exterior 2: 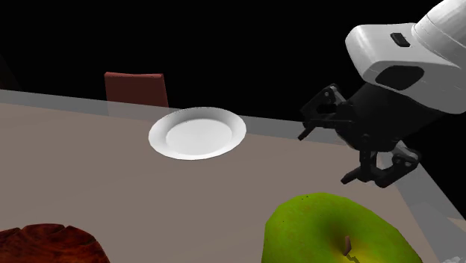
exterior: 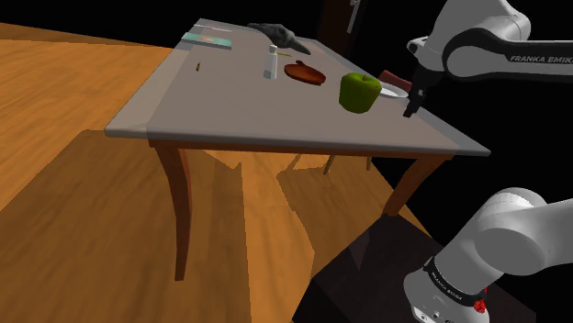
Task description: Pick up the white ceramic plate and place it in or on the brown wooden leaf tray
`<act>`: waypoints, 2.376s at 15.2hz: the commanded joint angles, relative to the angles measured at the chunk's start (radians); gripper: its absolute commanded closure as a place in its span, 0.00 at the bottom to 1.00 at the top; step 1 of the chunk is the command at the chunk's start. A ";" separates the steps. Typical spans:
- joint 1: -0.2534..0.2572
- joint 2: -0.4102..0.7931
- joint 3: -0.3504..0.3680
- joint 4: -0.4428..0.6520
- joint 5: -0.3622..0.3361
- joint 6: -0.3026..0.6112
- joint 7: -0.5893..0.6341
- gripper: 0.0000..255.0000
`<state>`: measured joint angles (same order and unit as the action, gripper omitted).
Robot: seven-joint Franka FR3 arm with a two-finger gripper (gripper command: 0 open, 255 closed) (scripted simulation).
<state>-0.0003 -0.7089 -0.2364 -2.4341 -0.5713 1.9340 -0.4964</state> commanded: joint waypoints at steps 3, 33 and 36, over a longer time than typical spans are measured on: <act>0.000 0.062 -0.066 0.017 -0.108 0.162 -0.103 0.00; 0.007 0.258 -0.210 0.080 -0.238 0.476 -0.216 1.00; 0.012 0.251 -0.207 0.099 -0.224 0.453 -0.232 1.00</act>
<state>0.0102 -0.4565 -0.4431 -2.3412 -0.8008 2.3951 -0.7226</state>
